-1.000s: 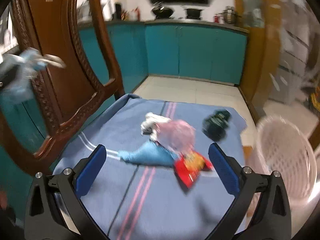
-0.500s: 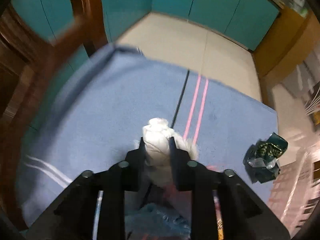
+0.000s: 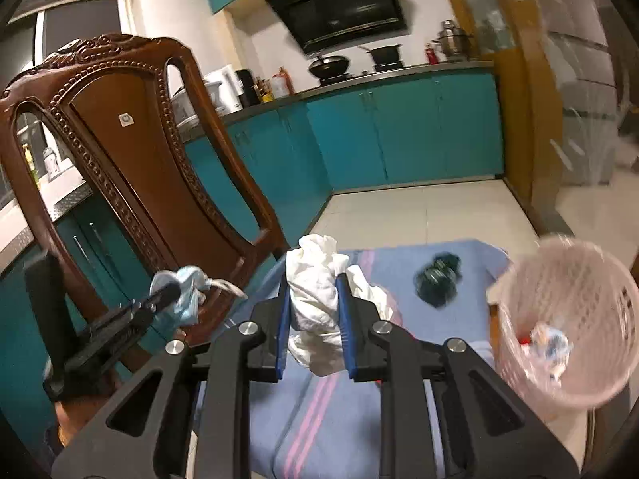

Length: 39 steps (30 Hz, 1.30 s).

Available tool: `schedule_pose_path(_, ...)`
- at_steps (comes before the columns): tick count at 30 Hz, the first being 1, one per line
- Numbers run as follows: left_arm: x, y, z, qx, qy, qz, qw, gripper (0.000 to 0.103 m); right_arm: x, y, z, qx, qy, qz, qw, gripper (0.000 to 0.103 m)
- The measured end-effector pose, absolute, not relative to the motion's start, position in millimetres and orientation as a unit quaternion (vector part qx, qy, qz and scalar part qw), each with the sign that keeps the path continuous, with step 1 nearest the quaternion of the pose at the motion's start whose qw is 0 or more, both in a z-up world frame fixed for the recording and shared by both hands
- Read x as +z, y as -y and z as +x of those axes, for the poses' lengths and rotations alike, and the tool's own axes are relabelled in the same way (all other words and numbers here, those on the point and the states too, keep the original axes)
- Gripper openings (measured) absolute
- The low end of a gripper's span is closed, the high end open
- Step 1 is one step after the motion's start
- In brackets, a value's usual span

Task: Collect trash
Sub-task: 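Grasp the white tissue with the right tool while the left tool holds the mask, then carry the white tissue with the right tool and drop it into the wastebasket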

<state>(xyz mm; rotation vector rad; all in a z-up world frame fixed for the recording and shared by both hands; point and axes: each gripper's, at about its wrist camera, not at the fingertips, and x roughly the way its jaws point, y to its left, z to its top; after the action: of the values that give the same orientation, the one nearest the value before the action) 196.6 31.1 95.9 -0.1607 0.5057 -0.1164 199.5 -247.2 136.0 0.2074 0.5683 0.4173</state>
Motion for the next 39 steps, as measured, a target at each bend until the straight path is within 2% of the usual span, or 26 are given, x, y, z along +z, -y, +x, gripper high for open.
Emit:
schedule_pose_path(5, 79.1, 1.3, 201.0, -0.070, -0.280, -0.049, 0.956, 0.006, 86.1, 248.0, 203.2, 0.193, -0.334, 0.104, 0.917, 0.022)
schedule_pose_path(12, 68.0, 27.0, 200.2, -0.076, -0.288, -0.017, 0.955, 0.006, 79.2, 244.9, 195.8, 0.190, -0.337, 0.072, 0.919, 0.022)
schedule_pose_path(33, 63.5, 16.4, 201.9, -0.069, -0.296, -0.020, 0.953, 0.006, 69.9, 234.8, 206.1, 0.195, -0.360, 0.045, 0.911, 0.022)
schedule_pose_path(39, 64.1, 15.2, 200.9, -0.070, -0.295, -0.021, 0.953, 0.007, 99.8, 276.6, 206.6, 0.146, -0.293, 0.085, 0.941, 0.022)
